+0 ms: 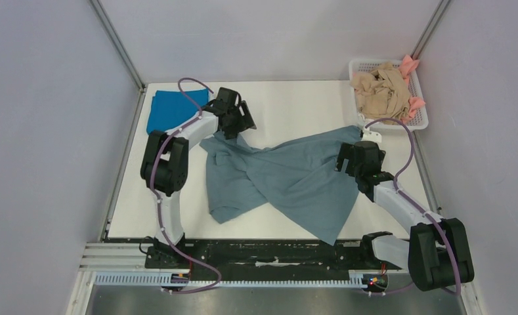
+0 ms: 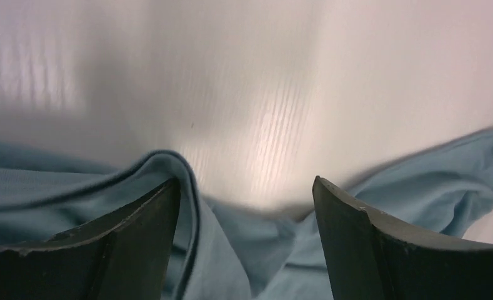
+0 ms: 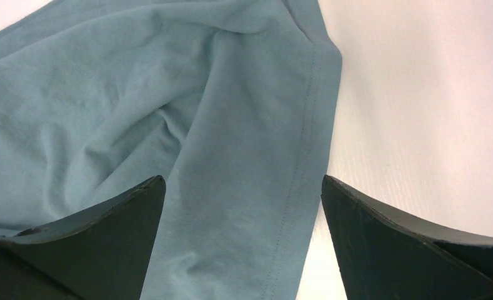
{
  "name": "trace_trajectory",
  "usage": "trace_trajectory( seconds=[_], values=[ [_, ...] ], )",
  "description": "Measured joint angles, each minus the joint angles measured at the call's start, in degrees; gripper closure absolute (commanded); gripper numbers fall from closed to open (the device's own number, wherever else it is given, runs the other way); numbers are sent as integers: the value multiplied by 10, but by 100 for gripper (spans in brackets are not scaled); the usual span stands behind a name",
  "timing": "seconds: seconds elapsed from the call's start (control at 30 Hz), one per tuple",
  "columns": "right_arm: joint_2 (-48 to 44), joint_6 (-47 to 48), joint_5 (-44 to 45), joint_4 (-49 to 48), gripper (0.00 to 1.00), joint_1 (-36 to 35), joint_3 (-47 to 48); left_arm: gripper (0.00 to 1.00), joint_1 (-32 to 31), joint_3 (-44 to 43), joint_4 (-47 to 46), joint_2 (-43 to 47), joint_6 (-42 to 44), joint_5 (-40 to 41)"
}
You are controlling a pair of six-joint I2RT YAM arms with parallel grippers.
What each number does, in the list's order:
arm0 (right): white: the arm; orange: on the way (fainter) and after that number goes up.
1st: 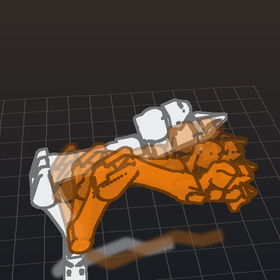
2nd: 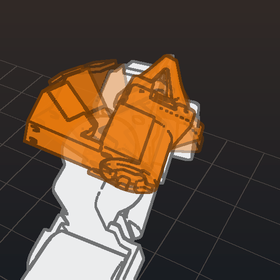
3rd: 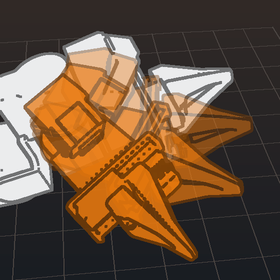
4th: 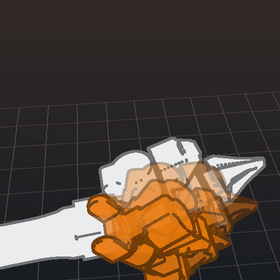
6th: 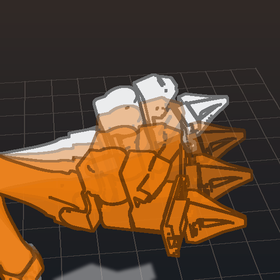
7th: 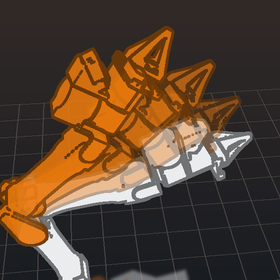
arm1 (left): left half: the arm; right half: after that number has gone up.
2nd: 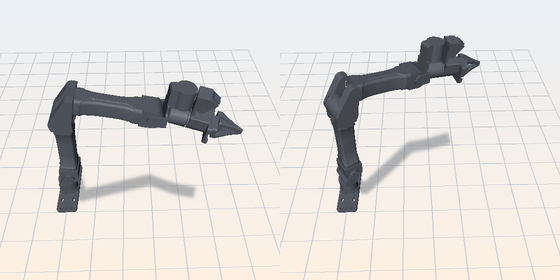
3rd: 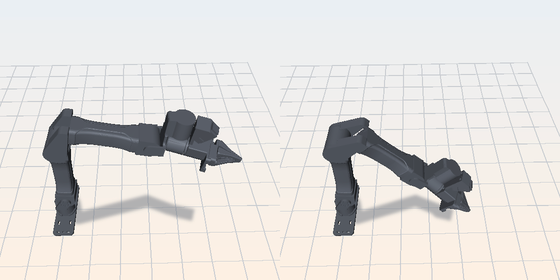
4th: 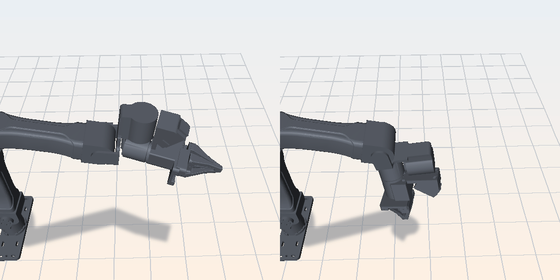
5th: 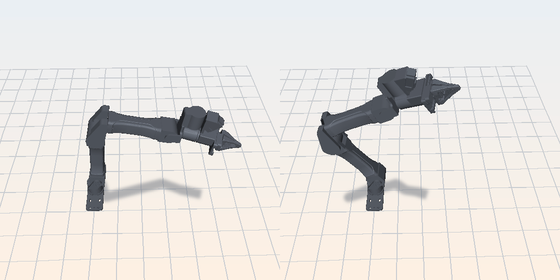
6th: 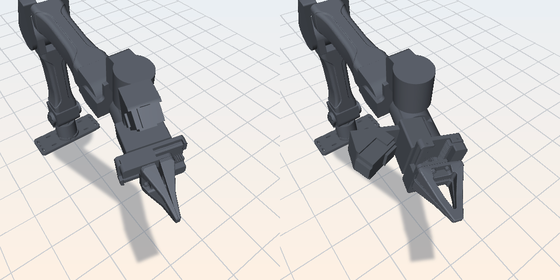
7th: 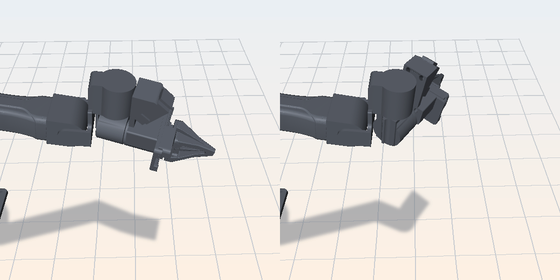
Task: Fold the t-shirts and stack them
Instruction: Flatten out the tshirt
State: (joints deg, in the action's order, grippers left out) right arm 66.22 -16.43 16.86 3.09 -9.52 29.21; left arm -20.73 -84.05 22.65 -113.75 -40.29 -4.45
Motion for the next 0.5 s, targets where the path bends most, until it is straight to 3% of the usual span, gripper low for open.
trace_trajectory(
  seconds=[0.27, 0.5],
  values=[
    [4, 4, 2, 0, 2, 0, 0, 16, 0, -216, 27, -165, 28, 5],
    [4, 8, 13, 3, 2, 0, 0, 12, 5, -226, 85, -153, 66, 85]
  ],
)
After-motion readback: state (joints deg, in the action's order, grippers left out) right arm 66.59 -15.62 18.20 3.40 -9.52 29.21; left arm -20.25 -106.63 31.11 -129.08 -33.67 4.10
